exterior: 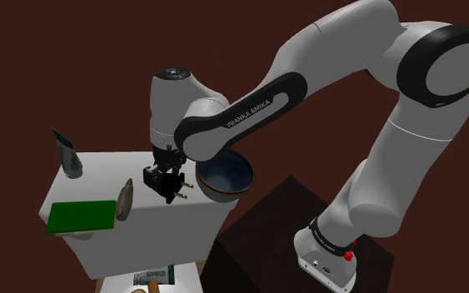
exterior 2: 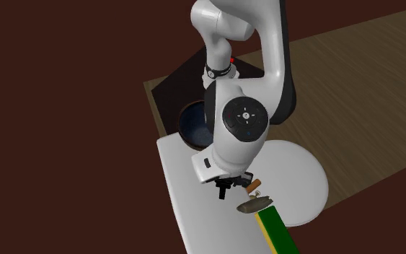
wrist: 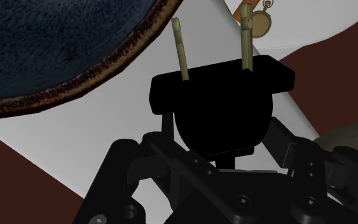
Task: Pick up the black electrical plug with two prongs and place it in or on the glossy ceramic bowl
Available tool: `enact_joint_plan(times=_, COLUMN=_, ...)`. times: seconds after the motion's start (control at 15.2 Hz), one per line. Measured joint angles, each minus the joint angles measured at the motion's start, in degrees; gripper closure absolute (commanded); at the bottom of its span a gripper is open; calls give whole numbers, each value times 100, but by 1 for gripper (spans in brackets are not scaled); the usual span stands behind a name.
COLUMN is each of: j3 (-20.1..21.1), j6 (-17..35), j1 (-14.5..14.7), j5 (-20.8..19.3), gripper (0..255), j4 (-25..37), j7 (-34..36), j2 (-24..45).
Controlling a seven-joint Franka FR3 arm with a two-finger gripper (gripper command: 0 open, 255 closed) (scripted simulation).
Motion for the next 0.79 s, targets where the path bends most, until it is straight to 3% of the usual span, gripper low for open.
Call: enact_joint_plan(times=0.79, j3=81, j6=-703, j1=-64, j5=346, gripper=255, j4=241, j7=-233, j2=-520)
